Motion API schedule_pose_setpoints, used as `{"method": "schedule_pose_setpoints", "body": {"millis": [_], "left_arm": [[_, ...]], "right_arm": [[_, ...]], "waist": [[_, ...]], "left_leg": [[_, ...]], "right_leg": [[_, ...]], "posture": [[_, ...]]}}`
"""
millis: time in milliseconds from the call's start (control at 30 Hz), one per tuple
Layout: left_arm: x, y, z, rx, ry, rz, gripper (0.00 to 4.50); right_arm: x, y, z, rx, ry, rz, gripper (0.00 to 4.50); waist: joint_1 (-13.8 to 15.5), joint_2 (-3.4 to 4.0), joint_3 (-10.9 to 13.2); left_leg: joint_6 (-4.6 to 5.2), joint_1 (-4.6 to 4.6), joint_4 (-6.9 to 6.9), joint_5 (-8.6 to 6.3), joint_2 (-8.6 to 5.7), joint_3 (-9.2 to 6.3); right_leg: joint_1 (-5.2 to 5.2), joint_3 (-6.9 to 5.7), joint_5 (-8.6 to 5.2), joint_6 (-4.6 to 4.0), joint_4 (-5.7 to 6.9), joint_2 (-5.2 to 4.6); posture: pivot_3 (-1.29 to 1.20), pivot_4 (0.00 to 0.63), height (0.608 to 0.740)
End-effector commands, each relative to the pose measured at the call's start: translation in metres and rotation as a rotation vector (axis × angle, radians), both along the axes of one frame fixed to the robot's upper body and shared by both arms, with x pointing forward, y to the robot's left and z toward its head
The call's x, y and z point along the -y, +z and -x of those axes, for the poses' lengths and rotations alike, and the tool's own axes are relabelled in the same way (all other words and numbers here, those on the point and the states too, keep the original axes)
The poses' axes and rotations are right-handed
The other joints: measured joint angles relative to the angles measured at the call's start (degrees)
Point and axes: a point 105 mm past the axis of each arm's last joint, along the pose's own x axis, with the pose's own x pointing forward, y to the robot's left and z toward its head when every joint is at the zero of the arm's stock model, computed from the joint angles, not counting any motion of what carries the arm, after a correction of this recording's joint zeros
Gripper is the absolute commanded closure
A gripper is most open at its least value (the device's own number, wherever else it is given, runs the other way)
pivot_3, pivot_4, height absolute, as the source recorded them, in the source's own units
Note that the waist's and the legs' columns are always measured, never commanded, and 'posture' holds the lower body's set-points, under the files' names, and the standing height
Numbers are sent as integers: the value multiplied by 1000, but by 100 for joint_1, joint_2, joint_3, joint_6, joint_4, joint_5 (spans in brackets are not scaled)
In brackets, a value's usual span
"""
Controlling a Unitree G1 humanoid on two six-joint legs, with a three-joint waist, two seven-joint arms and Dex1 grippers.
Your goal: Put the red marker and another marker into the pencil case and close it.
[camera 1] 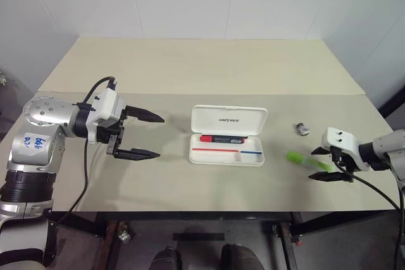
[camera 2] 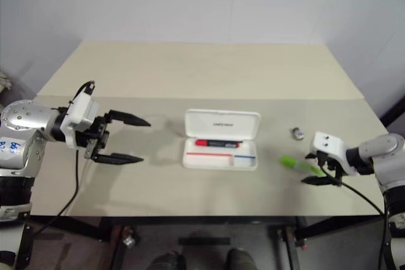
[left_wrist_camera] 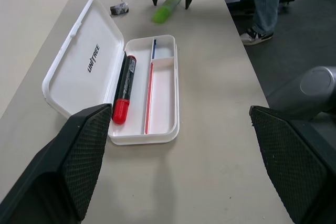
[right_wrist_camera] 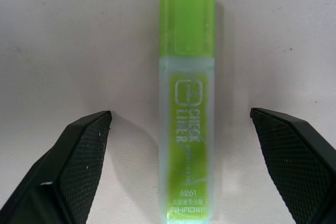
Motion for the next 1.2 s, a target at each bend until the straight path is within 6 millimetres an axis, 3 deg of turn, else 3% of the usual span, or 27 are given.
{"method": "schedule_pose_setpoints", "body": {"millis": [33,100,367,400,533,700,933,1200], "left_arm": [[-3,11,5,53,-7,6,9],[-3,12,5,56,-2,7,0],[-3,11,5,59,-1,7,0],[-3,11,5,60,-2,6,0],[-4,9,5,61,-2,0,0],[-10,6,4,66,8,-25,0],[-23,-5,2,65,37,-62,0],[-34,-16,2,40,81,-69,0]], "right_arm": [[9,5,1,6,-11,56,185],[10,5,1,1,-11,70,623],[2,7,0,8,12,58,3271],[1,8,-1,14,7,55,3426],[1,10,-5,43,0,58,3425],[-10,32,-15,107,43,59,3425],[-76,70,-18,179,242,4,3425],[-142,76,-6,191,411,-42,3425]], "waist": [[0,0,0],[0,0,0],[-49,0,0],[-58,0,0],[-74,0,0],[-93,1,1],[-94,10,6],[-67,10,6]], "left_leg": [[0,0,0,0,0,0],[0,0,0,0,0,0],[16,1,9,8,-1,-1],[17,2,9,9,0,-2],[17,2,7,12,0,-3],[18,1,1,12,-1,-3],[10,2,-11,10,10,2],[25,-11,-10,1,17,1]], "right_leg": [[0,0,0,0,0,0],[1,0,0,0,0,0],[4,16,40,12,-16,-2],[4,18,43,11,-16,-3],[3,20,45,11,-16,-5],[-7,31,45,11,-18,-4],[-22,42,44,8,-17,10],[-21,39,45,11,-34,-8]], "posture": [[0,150,740],[0,150,740],[0,150,740],[0,150,740],[0,150,740],[0,150,740],[0,150,740],[0,150,740]]}}
